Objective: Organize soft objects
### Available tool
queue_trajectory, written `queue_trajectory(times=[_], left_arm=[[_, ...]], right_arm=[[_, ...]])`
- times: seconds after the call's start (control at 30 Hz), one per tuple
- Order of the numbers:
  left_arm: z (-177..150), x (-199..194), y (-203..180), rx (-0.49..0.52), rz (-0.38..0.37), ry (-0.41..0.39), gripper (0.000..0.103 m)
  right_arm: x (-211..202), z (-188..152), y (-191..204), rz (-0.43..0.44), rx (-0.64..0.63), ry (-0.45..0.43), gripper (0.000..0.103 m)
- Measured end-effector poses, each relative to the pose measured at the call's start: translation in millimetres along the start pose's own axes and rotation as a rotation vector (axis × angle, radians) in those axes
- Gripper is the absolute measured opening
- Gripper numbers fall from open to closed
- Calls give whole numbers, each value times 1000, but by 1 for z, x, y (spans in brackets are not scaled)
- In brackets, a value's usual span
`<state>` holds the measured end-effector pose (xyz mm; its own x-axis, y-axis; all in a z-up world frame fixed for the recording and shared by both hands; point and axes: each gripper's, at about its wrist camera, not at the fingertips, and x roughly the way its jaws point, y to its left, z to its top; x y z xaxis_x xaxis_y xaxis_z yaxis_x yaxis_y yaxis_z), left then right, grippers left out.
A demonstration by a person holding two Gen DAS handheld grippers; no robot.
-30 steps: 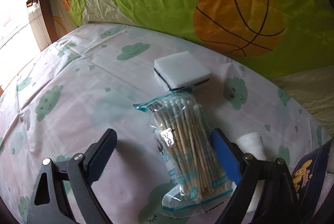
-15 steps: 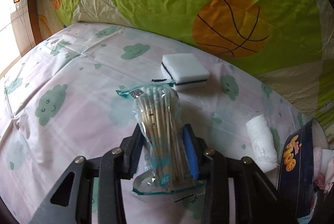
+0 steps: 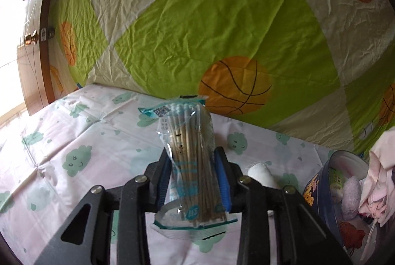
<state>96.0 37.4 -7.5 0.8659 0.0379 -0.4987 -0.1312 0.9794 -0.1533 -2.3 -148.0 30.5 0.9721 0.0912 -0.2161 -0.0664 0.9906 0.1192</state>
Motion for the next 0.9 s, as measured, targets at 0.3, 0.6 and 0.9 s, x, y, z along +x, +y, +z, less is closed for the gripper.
queue_trajectory(times=[0.3, 0.6, 0.9], left_arm=[[-3, -23, -32, 153, -28, -82, 33], [-6, -31, -37, 161, -12, -117, 33], [-12, -32, -40, 165, 0, -128, 33]], right_arm=[[-7, -4, 12, -44, -82, -50, 7], [-22, -7, 17, -66, -138, -99, 6], [-29, -10, 8, -71, -149, -96, 6]])
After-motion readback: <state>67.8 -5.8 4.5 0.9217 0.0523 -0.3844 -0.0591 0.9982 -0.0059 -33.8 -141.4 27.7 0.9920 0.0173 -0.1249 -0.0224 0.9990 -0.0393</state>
